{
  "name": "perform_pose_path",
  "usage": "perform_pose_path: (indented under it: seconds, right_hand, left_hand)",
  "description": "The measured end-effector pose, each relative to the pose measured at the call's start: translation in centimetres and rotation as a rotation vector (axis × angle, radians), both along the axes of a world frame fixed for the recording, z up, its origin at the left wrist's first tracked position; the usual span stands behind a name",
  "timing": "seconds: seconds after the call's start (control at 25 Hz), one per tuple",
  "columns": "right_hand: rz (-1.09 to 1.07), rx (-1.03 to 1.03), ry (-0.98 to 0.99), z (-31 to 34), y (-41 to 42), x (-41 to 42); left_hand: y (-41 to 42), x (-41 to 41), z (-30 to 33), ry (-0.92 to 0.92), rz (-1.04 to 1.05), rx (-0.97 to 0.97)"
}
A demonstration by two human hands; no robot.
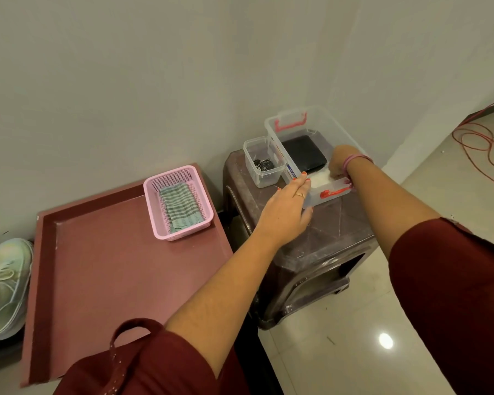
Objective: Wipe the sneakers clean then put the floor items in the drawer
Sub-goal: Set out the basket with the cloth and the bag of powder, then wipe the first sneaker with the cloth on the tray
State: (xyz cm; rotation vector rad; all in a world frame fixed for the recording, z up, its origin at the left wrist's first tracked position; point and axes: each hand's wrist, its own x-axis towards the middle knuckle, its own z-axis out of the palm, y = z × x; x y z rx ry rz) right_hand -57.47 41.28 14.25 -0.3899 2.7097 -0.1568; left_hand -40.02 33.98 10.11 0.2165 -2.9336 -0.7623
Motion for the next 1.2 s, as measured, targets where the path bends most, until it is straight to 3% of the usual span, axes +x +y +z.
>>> perform_pose_path:
  seconds: [0.24,0.36,0.48,0.64,0.8,1.0,1.2]
  right_hand:
    - [0.022,0.027,0.042,0.6,-0.1,0.2]
    - [0.025,-0.022,0.126,1.5,-0.1,1.0]
    - [0.032,-0.205,0.228,2.2,-0.5,3.1]
    - [-0.034,-0.602,0.317,3.1,-2.2,7.8]
    - [0.072,-0.8,0.258,3.4,-5.7,14.6]
    - [0.144,-0.755,0.022,-2.2,-12.5,19.9]
    - [0.238,-0.529,-0.144,-8.4,-18.9,21.6]
  left_hand:
    - [-0.3,0.6,0.5,-0.093,-0.056,0.029]
    - [-1.4,2.1,1.1,-0.046,-0.02,0.074]
    - [-3.5,5.3,1.8,0.063,0.079,0.178]
    - [-7.5,10.3,1.8,0.171,0.22,0.224]
    - [-11.7,16.4,0.8,0.248,0.412,0.285]
    - [-17.1,23.4,-2.5,0.255,0.638,0.354]
    - [-20.3,28.1,-5.6,0.187,0.803,0.452]
